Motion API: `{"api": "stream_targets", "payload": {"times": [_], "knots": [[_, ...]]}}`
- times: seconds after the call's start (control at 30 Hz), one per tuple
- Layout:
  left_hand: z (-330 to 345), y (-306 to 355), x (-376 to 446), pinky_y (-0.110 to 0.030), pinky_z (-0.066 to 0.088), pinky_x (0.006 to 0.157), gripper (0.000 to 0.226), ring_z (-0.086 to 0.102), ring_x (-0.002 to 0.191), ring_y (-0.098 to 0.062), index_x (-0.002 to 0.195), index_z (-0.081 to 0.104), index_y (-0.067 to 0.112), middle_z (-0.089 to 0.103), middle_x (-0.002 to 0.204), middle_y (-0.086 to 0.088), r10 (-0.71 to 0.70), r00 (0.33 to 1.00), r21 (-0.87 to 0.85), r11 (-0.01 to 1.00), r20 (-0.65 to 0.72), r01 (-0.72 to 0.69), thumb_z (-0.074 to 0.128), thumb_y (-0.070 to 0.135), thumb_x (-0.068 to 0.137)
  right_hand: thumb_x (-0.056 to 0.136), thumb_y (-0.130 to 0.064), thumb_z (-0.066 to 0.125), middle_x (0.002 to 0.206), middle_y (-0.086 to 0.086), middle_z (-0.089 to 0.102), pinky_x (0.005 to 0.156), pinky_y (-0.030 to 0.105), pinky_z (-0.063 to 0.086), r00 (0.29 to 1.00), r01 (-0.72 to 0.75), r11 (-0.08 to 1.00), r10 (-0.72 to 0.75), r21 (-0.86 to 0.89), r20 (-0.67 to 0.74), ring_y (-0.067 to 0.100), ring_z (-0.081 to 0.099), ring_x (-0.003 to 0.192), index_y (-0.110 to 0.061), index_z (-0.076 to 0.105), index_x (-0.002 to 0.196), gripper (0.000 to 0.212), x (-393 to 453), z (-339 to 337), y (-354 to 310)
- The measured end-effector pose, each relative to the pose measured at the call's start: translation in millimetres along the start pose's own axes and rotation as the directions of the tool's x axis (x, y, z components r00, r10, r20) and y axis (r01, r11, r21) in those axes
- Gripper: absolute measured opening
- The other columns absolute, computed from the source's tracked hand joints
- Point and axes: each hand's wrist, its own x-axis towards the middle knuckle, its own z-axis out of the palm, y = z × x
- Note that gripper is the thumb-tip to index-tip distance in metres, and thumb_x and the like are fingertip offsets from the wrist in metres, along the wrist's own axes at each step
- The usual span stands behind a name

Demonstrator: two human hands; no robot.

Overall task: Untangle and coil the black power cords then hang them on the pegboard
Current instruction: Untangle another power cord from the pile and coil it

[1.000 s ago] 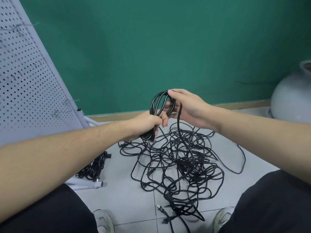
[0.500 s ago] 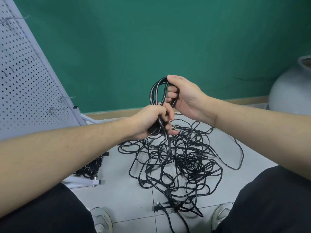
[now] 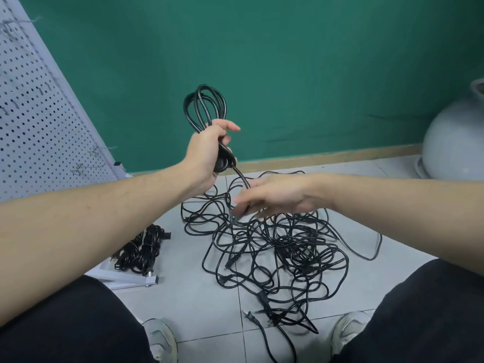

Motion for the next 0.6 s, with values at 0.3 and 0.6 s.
{"api": "stream_targets", "payload": {"times": [0.3,0.6], "knots": [[-19,4,12,-0.03,0.032,0.062,0.038,0.04,0.07,-0.018,0.089,0.07,0.029,0.046,0.078,-0.001,-0.017,0.993,0.362,0.93,-0.115,0.058,0.04,0.007,0.088,0.1,-0.033,0.062,0.059,-0.013,0.05,0.058,0.028,0.037,0.955,0.191,0.939,-0.245,-0.285,-0.168,0.01,0.046,0.054,-0.019,0.055,0.086,0.021,-6,-25,2],[-14,-6,1,-0.037,0.045,0.088,0.047,0.057,0.11,-0.029,0.086,0.07,0.026,0.059,0.118,-0.015,-0.222,0.97,0.652,0.751,0.098,0.106,0.049,0.066,0.097,0.095,-0.039,0.068,0.058,-0.014,0.05,0.058,0.023,0.037,0.801,0.263,0.861,-0.447,-0.435,-0.399,0.005,0.038,0.052,-0.019,0.064,0.079,0.026,-11,-32,-8]]}}
